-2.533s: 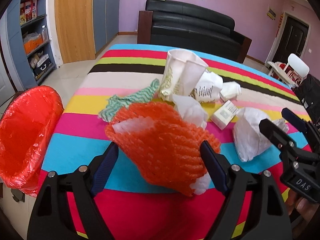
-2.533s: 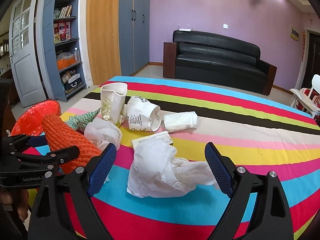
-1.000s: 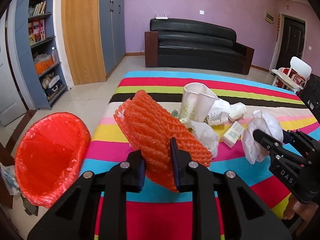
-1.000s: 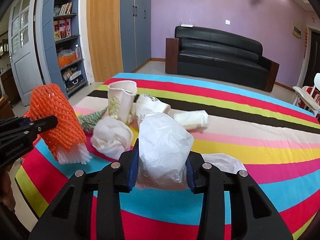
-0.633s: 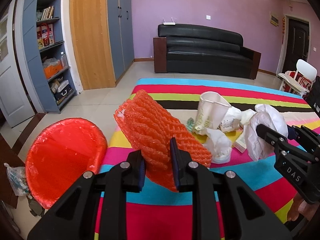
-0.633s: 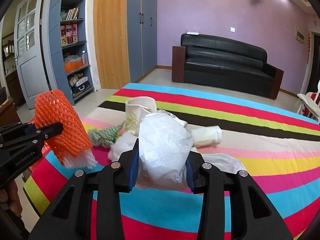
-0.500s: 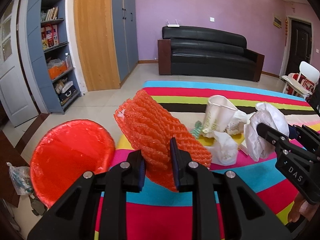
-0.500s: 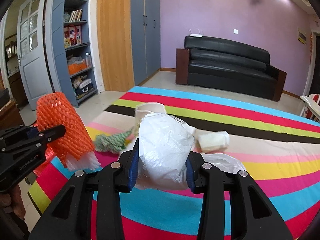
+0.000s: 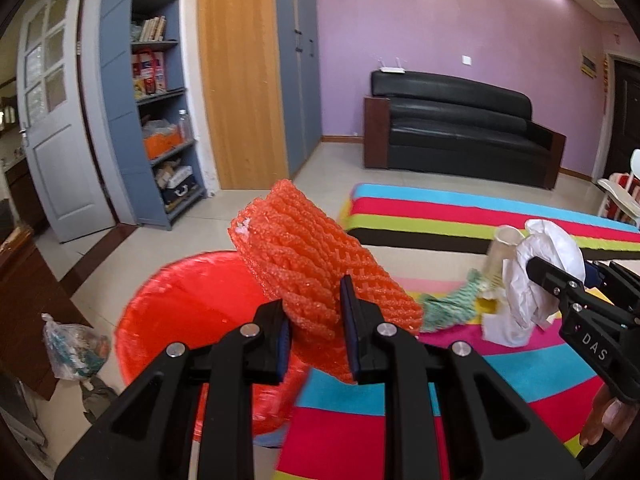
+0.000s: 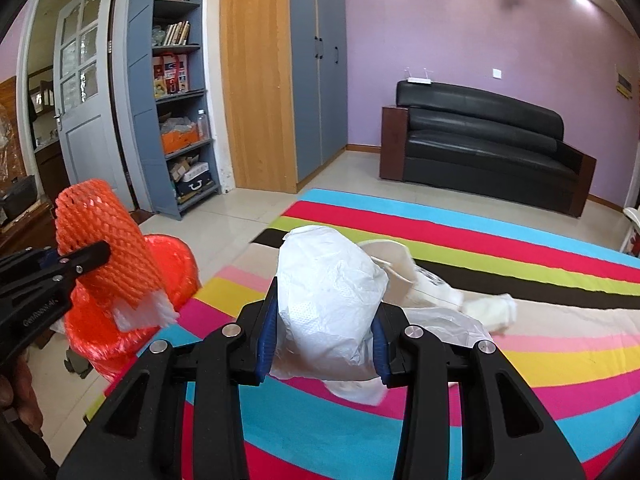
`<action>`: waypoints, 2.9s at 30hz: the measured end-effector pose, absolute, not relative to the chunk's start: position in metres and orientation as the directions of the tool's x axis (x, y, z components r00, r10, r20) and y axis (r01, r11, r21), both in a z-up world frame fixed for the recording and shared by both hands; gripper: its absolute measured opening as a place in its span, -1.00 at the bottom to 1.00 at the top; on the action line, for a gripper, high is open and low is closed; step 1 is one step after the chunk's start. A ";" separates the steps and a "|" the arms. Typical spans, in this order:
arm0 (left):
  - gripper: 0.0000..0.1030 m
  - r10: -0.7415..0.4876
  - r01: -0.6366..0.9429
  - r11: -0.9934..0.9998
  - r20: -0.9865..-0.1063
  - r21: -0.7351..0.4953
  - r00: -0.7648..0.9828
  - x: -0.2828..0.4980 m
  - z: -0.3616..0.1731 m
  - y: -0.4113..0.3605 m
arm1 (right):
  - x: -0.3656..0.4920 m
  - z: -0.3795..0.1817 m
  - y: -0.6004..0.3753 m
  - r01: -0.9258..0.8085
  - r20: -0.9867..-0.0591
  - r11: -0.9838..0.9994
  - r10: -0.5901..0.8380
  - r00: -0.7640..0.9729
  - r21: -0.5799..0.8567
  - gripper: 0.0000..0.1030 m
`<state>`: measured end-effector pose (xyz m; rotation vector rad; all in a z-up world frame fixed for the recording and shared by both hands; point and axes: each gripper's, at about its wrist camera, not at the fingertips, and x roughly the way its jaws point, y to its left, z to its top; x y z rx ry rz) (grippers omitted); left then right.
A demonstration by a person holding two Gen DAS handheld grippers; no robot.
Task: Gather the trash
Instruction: 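Carry the orange net and white bag over the red bin with both tools, then open both tools to drop the net and bag into the red bin, then move both tools back over the trash on the rug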
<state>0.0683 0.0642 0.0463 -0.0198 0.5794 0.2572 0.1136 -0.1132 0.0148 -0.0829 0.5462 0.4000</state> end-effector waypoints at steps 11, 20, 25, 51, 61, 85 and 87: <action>-0.58 0.328 -0.353 0.934 -0.521 0.056 0.788 0.055 0.065 0.115 | 0.118 0.024 -0.054 -0.464 -0.508 0.885 0.419 0.752 0.042 -0.26; -0.58 0.364 -0.410 0.911 -0.525 0.031 0.769 0.045 0.069 0.150 | 0.115 0.031 0.001 -0.536 -0.502 0.843 0.482 0.718 0.043 -0.26; -0.57 0.385 -0.440 0.898 -0.532 0.027 0.754 0.041 0.068 0.166 | 0.115 0.029 0.023 -0.572 -0.510 0.819 0.505 0.696 0.030 -0.26; -0.46 0.459 -0.547 0.837 -0.557 0.010 0.692 0.031 0.064 0.206 | 0.116 -0.002 0.097 -0.719 -0.573 0.692 0.618 0.539 0.070 -0.21; 0.09 0.472 -0.568 0.823 -0.555 -0.002 0.685 0.031 0.063 0.209 | 0.113 -0.005 0.101 -0.731 -0.577 0.681 0.616 0.537 0.046 0.28; 0.09 0.405 -0.460 0.888 -0.484 0.004 0.776 0.062 0.062 0.154 | 0.115 0.015 0.013 -0.624 -0.516 0.781 0.534 0.670 -0.002 0.40; 0.09 0.386 -0.437 0.900 -0.478 0.006 0.789 0.066 0.061 0.146 | 0.114 0.016 0.004 -0.614 -0.513 0.789 0.524 0.679 -0.007 0.40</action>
